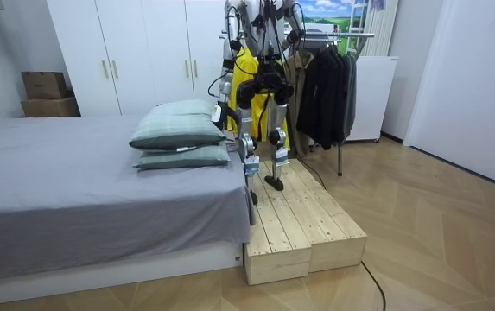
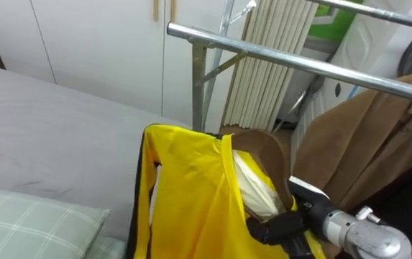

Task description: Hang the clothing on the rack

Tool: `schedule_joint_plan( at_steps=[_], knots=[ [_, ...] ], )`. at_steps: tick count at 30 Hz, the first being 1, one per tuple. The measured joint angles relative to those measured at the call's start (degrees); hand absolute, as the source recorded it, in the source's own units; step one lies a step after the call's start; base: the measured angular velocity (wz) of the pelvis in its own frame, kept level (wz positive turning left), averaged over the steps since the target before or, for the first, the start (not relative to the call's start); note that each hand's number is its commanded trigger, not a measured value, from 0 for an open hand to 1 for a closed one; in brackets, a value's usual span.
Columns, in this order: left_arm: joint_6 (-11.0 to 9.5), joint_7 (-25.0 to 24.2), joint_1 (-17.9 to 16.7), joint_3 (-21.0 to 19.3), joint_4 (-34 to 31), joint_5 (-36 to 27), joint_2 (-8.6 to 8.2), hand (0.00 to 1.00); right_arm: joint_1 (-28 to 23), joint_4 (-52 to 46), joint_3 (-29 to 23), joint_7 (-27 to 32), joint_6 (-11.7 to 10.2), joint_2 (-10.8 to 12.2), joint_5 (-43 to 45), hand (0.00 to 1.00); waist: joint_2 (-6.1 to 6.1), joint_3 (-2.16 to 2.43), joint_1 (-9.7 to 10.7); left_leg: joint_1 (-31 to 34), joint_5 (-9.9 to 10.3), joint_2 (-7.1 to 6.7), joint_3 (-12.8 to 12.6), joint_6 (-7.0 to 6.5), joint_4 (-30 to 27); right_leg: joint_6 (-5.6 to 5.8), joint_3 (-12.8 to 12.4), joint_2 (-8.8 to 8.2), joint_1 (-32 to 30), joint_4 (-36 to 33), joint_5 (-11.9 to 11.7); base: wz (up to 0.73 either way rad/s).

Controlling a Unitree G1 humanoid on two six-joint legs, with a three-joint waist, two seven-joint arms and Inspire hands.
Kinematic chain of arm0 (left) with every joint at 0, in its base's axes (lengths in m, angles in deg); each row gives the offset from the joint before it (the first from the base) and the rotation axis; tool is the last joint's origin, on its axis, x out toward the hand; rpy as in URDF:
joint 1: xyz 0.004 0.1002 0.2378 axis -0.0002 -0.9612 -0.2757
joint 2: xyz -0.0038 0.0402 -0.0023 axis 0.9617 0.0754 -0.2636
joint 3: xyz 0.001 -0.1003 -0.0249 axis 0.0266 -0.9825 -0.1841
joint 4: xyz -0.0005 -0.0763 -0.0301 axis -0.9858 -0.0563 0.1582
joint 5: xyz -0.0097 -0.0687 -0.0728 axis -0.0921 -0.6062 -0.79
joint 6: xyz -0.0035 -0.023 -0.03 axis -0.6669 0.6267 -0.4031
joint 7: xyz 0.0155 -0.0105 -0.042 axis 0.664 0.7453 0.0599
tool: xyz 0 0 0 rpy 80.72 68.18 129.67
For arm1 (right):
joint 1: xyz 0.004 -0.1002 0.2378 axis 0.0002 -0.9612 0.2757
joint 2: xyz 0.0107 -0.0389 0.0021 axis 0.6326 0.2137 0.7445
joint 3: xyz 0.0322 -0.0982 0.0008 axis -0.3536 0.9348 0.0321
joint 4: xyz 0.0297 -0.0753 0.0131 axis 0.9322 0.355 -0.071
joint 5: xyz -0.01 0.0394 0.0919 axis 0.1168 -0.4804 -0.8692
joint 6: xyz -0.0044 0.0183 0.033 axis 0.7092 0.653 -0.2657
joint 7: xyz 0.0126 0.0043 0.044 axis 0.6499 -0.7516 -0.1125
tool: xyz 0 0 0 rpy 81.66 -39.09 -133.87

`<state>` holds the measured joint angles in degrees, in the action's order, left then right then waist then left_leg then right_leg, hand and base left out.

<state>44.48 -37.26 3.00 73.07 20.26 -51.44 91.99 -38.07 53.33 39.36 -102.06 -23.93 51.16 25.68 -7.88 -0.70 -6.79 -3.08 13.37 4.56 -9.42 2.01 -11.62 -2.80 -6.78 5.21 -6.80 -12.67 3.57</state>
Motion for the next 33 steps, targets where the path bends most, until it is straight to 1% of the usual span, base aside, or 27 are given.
schedule_joint_plan(
  at_steps=[3, 5, 6, 8, 11, 12, 17, 25, 33],
  knots=[
    [-0.27, -0.43, -0.50, -0.32, -0.52, 0.03, 0.00, 0.00, 1.78, 2.16, -0.01, -0.32, 0.37, -0.47, -0.34, 1.00, -0.18, -0.01, -0.04, -0.19, -0.01, -0.01, 0.10, -0.01, 0.05, 0.02, 0.10, -0.01, 0.25, 0.13, 0.02, 0.03],
    [-0.40, -1.08, -0.53, -0.45, -0.51, 0.03, 0.20, 0.00, 2.22, 3.49, -0.03, -0.53, 0.41, -1.43, -1.76, 1.00, -0.21, -0.01, -0.12, -0.60, -0.01, -0.07, 0.37, -0.01, 0.18, 0.05, 0.48, -0.14, 0.82, 0.23, 0.24, 0.09],
    [-0.41, -1.18, -0.58, -0.45, -0.51, 0.03, 0.29, 0.00, 2.61, 4.29, -0.03, -0.54, 0.41, -1.47, -1.91, 1.00, -0.25, 0.02, -0.12, -0.68, 0.00, -0.07, 0.38, -0.01, 0.20, 0.06, 0.51, -0.14, 0.90, 0.17, 0.30, 0.06],
    [-0.61, -1.41, -0.63, -0.45, -0.50, 0.01, 0.50, 0.00, 4.58, 7.34, -0.04, -0.52, 0.41, -1.61, -1.93, 1.00, -0.38, 0.04, -0.05, -0.70, -0.01, -0.06, 0.42, -0.01, 0.14, 0.05, 0.67, -0.18, 0.95, 0.13, 0.33, 0.02],
    [-1.19, -1.59, -0.81, -0.37, -0.50, 0.01, 0.65, 0.00, 6.29, 10.28, -0.04, -0.51, 0.36, -2.49, -1.94, 1.00, -0.39, 0.04, -0.03, -0.70, -0.03, -0.07, 0.70, -0.03, 0.12, 0.03, 0.93, -0.24, 1.07, 0.15, 0.34, 0.03],
    [-1.25, -1.62, -0.85, -0.37, -0.50, 0.01, 0.68, 0.00, 6.60, 10.81, -0.04, -0.48, 0.36, -2.60, -1.94, 1.00, -0.39, 0.04, 0.00, -0.70, -0.03, -0.07, 0.72, -0.03, 0.11, 0.02, 0.95, -0.24, 1.08, 0.15, 0.35, 0.03],
    [-2.12, -2.43, -1.27, -0.37, -0.49, -0.01, 1.02, 0.00, 6.96, 11.07, -0.04, -0.47, 0.36, -4.51, -1.93, 1.00, -0.39, 0.04, 0.02, -0.70, -0.07, -0.07, 0.81, -0.04, 0.14, -0.03, 1.11, -0.29, 1.11, 0.14, 0.39, 0.00],
    [-2.20, -2.54, -1.32, -0.33, -0.49, -0.02, 1.06, 0.00, 7.10, 11.22, -0.04, -0.46, 0.36, -4.74, -1.94, 1.00, -0.38, 0.03, 0.10, -0.70, -0.09, -0.07, 0.83, -0.01, 0.20, -0.05, 1.20, -0.31, 1.05, 0.09, 0.40, 0.00],
    [-2.20, -2.54, -1.25, -0.35, -0.49, -0.02, 1.22, 0.00, 9.79, 12.18, -0.04, -0.45, 0.36, -4.82, -1.94, 1.00, -0.38, 0.04, 0.29, -0.53, -0.14, -0.02, 1.23, 0.04, 0.40, -0.20, 1.66, -0.30, 0.92, 0.14, 0.58, 0.02]
  ],
)
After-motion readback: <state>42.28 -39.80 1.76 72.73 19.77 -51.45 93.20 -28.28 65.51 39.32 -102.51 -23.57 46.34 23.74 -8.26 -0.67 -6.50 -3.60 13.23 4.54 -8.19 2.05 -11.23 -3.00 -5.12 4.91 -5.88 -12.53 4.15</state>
